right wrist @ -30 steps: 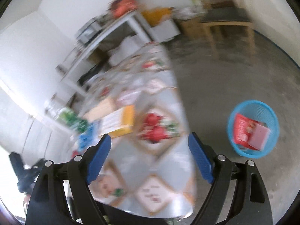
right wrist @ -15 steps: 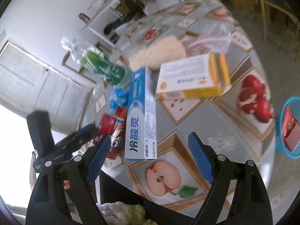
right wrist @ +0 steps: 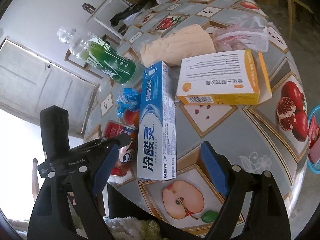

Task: Collect trash
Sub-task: 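Lift the red milk can with the left gripper while the right gripper grasps the blue wrapper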

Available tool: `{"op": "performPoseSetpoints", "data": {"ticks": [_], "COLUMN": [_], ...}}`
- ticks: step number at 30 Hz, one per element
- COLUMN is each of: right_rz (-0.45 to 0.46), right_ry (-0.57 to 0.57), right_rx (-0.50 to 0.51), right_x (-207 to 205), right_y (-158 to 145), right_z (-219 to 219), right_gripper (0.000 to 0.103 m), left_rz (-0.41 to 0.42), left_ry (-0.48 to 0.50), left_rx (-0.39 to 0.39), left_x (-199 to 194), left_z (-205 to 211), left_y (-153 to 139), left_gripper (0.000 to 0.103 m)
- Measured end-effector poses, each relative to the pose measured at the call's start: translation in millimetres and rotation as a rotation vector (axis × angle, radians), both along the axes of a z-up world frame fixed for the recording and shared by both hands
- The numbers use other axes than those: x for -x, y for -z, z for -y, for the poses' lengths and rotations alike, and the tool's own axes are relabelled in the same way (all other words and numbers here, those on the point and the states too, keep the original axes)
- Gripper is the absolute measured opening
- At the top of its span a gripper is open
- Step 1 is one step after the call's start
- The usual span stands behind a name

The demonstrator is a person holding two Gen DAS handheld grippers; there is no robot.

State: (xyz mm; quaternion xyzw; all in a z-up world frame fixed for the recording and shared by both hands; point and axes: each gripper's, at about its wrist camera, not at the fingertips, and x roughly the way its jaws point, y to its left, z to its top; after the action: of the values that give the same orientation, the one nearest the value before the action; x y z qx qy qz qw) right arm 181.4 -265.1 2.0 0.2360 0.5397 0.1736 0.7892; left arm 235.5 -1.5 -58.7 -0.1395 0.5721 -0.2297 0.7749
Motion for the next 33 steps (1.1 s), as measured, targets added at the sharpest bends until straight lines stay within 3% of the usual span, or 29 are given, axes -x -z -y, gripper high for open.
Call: {"op": "performPoseSetpoints", "data": {"ticks": [9,12,19,26,33], "right_rz": [0.089,0.155,0.271,0.252,0.177], "right_ry": [-0.119,-0.225,-0.473,-0.582,-0.599], "right_rx": [0.068,0.140,0.443,0.564,0.590], "right_x": [-18,-31,-68,-97,-108], "right_y": [-23,-33,-24,0,16], "right_z": [-33,-61,-135,-167,-178], "right_gripper": [0.082,0.082,0.082,0.079,0.061], "left_rz": [0.017,0.025,0.025,0.034,0.036], "left_ry": [-0.099,-0.155,-0.227,-0.229,-0.226], "left_rx": [0.005,0.010,0.042,0.068,0.087], "left_x": [25,34,45,48,51], "left_z": [-31,-46,-69,-75,-82], "left_y": [-2,-2,0,1,4], "left_gripper": [0.063,0.063,0.063,0.063,0.063]}}
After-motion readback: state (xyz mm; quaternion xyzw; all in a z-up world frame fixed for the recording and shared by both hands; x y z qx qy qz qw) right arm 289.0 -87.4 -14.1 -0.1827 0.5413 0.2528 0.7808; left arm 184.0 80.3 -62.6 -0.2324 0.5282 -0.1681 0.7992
